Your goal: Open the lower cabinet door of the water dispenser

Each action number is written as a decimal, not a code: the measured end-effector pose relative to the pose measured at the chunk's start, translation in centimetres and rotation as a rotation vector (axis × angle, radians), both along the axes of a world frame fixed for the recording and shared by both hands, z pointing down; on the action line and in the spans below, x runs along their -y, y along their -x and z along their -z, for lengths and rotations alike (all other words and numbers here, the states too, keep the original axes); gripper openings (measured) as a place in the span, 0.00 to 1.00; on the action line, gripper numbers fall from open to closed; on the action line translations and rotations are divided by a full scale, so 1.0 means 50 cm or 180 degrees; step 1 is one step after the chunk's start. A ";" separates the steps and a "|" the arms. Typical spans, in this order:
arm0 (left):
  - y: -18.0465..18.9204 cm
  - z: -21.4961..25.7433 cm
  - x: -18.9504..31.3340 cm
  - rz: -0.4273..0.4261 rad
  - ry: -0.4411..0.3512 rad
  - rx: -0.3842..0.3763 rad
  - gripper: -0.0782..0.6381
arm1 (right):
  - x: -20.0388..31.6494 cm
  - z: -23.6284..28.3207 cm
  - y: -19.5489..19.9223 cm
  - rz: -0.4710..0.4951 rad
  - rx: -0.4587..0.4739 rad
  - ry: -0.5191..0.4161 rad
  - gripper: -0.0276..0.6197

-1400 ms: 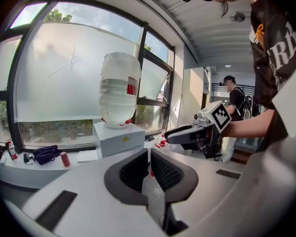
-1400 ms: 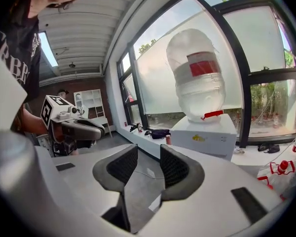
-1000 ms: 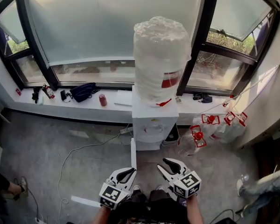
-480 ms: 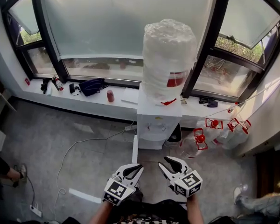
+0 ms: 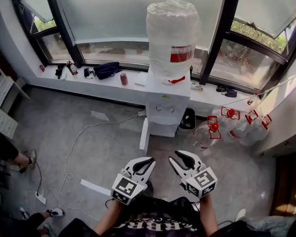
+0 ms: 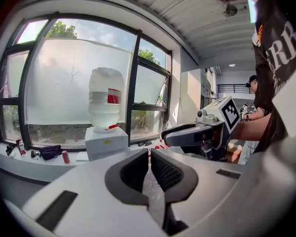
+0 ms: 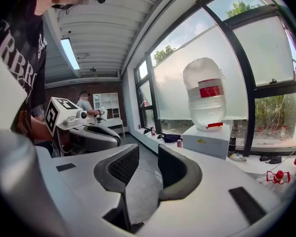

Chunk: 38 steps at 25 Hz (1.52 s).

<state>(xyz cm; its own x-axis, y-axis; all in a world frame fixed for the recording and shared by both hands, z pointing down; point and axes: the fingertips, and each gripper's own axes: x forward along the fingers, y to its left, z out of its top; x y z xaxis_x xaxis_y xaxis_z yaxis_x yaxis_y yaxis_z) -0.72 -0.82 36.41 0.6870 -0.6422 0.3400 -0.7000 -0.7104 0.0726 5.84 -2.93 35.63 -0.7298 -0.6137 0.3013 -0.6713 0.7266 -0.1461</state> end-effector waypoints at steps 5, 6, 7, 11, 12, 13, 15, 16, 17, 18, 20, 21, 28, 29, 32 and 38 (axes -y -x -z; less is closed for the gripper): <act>-0.056 -0.005 -0.097 0.0202 0.0013 -0.0011 0.14 | -0.106 -0.002 -0.055 0.0106 0.0028 -0.0023 0.21; -0.066 -0.003 -0.116 0.0239 0.0018 -0.0031 0.14 | -0.125 -0.001 -0.064 0.0128 0.0045 -0.0027 0.19; -0.075 -0.002 -0.134 0.0269 0.0027 -0.0050 0.14 | -0.143 0.000 -0.071 0.0155 0.0063 -0.0031 0.18; -0.103 0.002 -0.198 0.0332 0.0037 -0.0031 0.14 | -0.204 0.009 -0.091 0.0255 0.0081 -0.0054 0.14; -0.107 0.004 -0.210 0.0347 0.0028 -0.0014 0.14 | -0.214 0.013 -0.095 0.0255 0.0082 -0.0064 0.13; -0.110 0.007 -0.220 0.0362 0.0016 0.0000 0.14 | -0.223 0.015 -0.099 0.0260 0.0093 -0.0074 0.12; -0.118 0.015 -0.234 0.0379 -0.0015 0.0023 0.14 | -0.241 0.013 -0.106 0.0302 0.0131 -0.0093 0.08; -0.121 0.018 -0.239 0.0383 -0.0031 0.0035 0.14 | -0.249 0.014 -0.108 0.0329 0.0143 -0.0107 0.08; -0.124 0.021 -0.244 0.0388 -0.0044 0.0044 0.14 | -0.257 0.014 -0.110 0.0357 0.0152 -0.0122 0.07; -0.127 0.024 -0.248 0.0398 -0.0049 0.0043 0.14 | -0.265 0.015 -0.111 0.0382 0.0159 -0.0135 0.06; -0.129 0.029 -0.255 0.0426 -0.0042 0.0000 0.14 | -0.276 0.022 -0.111 0.0402 0.0163 -0.0147 0.06; -0.130 0.033 -0.258 0.0437 -0.0037 -0.0032 0.14 | -0.280 0.029 -0.110 0.0399 0.0157 -0.0153 0.06; -0.125 0.043 -0.283 0.0435 -0.0087 0.0043 0.14 | -0.311 0.036 -0.093 0.0431 0.0226 -0.0174 0.06; -0.123 0.043 -0.289 0.0437 -0.0087 0.0055 0.14 | -0.315 0.036 -0.089 0.0433 0.0219 -0.0180 0.06; -0.111 0.042 -0.308 0.0464 -0.0079 0.0078 0.14 | -0.327 0.034 -0.078 0.0453 0.0183 -0.0195 0.06; -0.089 0.040 -0.340 0.0532 -0.0093 0.0076 0.14 | -0.355 0.028 -0.066 0.0475 0.0123 -0.0225 0.06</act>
<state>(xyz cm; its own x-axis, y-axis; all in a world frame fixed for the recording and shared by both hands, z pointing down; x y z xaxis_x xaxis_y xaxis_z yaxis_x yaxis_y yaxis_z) 3.71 16.19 34.41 0.5618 -0.7566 0.3344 -0.8098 -0.5856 0.0355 9.13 14.81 34.25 -0.8246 -0.5163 0.2312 -0.5500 0.8273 -0.1146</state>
